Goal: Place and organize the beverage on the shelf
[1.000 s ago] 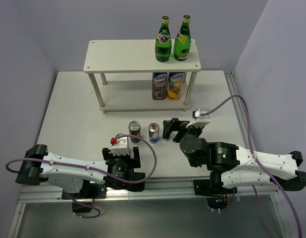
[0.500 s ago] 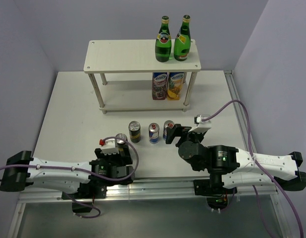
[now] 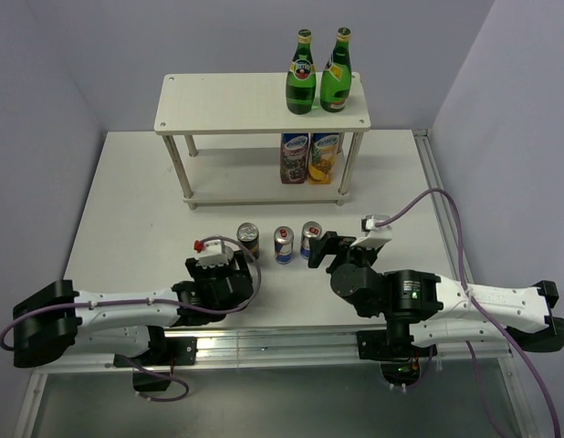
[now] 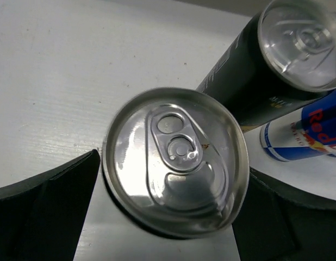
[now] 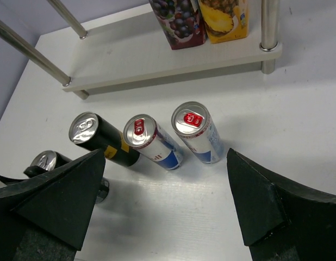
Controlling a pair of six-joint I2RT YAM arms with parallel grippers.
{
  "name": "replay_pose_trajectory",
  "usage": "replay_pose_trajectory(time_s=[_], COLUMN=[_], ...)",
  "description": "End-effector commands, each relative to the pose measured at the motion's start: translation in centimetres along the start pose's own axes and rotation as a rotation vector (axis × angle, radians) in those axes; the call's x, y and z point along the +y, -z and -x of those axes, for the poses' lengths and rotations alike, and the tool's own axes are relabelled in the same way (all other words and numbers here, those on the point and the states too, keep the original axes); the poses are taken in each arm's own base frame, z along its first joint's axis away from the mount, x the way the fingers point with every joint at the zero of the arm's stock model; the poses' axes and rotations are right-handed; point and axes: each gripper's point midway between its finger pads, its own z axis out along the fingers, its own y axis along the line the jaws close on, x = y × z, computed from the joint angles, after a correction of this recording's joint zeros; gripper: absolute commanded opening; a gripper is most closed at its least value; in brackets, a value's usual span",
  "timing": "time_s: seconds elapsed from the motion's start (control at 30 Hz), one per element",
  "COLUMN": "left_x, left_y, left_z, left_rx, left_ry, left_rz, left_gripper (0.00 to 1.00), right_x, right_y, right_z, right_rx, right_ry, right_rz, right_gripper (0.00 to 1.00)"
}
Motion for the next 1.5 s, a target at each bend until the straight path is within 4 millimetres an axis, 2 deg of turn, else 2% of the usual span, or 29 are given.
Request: replay_pose_trajectory(time_s=[0.0,0.1,0.27,0.43,0.53,0.63,0.67,0.73,0.77,0.87,0.93,0.97,1.07,1.1,1.17,1.2,1.23,1.27,1.3,1.33,1.37,1.43,1.47], left_x=[-1.1,-0.7,0.7,1.5,1.9,1.5,1.3,1.1,1.5,1.5,1.8,1.9,2.0,1.5,0.6,1.1,-0.7,-2.4,-1.4,-1.5,-2.7,-2.2,-2.7], left_y=[-0.7,-1.0,-1.3,-1.9,-2.3,-2.3,-2.3,-1.9,-1.5,-1.1,-0.3,0.0,0.9,1.0,0.9,0.5,0.2,-0.4,-1.0,-1.4,-1.6,-3.7,-4.7], left_z=[-0.6,-1.0,-0.3,-0.9,-1.0,-0.5,-0.3,0.9,1.9,3.4,5.6,6.5,10.5,12.2,14.4,15.5,17.9,17.9,19.0,19.7,20.5,21.0,20.8], left_rx=[0.006,-0.003,-0.063,-0.069,-0.073,-0.08,-0.082,-0.101,-0.113,-0.127,-0.161,-0.177,-0.259,-0.282,-0.316,-0.325,-0.355,-0.311,-0.331,-0.348,-0.37,-0.359,-0.329], left_ry=[0.016,0.025,0.083,0.051,0.044,0.023,0.026,0.04,0.029,0.067,0.08,0.087,0.053,0.036,0.036,0.04,0.043,0.007,-0.018,-0.007,0.018,-0.028,-0.06], left_rz=[-0.02,-0.007,0.081,0.153,0.208,0.21,0.205,0.199,0.211,0.212,0.237,0.245,0.275,0.279,0.277,0.289,0.234,0.109,0.073,0.038,-0.045,-0.008,-0.029], left_gripper=[0.99,0.99,0.93,0.88,0.8,0.64,0.55,0.44,0.33,0.16,0.1,0.03,0.02,0.02,0.0,0.0,0.0,0.01,0.01,0.01,0.01,0.0,0.0], right_x=[-0.6,-1.2,-2.0,-2.8,-3.3,-3.7,-3.9,-4.0,-4.1,-4.1,-4.0,-4.0,-4.1,-4.1,-4.0,-4.0,-4.0,-4.1,-4.2,-4.3,-4.4,-4.9,-5.1], right_y=[0.2,0.2,0.4,0.5,0.7,0.7,0.7,0.8,0.7,0.7,0.7,0.7,0.8,0.8,0.8,0.8,0.8,0.9,0.9,0.9,0.9,1.1,1.1], right_z=[0.2,-0.2,-0.6,-0.5,-0.5,-0.6,-0.7,-0.8,-0.8,-0.8,-0.7,-0.7,-0.6,-0.6,-0.5,-0.5,-0.5,-0.4,-0.4,-0.3,-0.3,-0.2,-0.1], right_rx=[-0.015,-0.01,-0.005,-0.011,-0.009,-0.009,-0.008,-0.008,-0.009,-0.01,-0.01,-0.011,-0.013,-0.013,-0.016,-0.018,-0.017,-0.02,-0.019,-0.018,-0.019,-0.019,-0.02], right_ry=[-0.051,-0.055,-0.061,-0.069,-0.072,-0.082,-0.078,-0.08,-0.083,-0.086,-0.09,-0.09,-0.092,-0.091,-0.098,-0.096,-0.1,-0.103,-0.102,-0.1,-0.109,-0.11,-0.117], right_rz=[-0.012,-0.016,-0.021,-0.032,-0.033,-0.036,-0.039,-0.041,-0.044,-0.042,-0.04,-0.041,-0.041,-0.038,-0.033,-0.033,-0.03,-0.031,-0.032,-0.033,-0.037,-0.043,-0.043], right_gripper=[1.0,1.0,1.0,1.0,1.0,1.0,1.0,1.0,1.0,1.0,1.0,1.0,1.0,1.0,1.0,1.0,1.0,1.0,1.0,1.0,1.0,1.0,1.0])
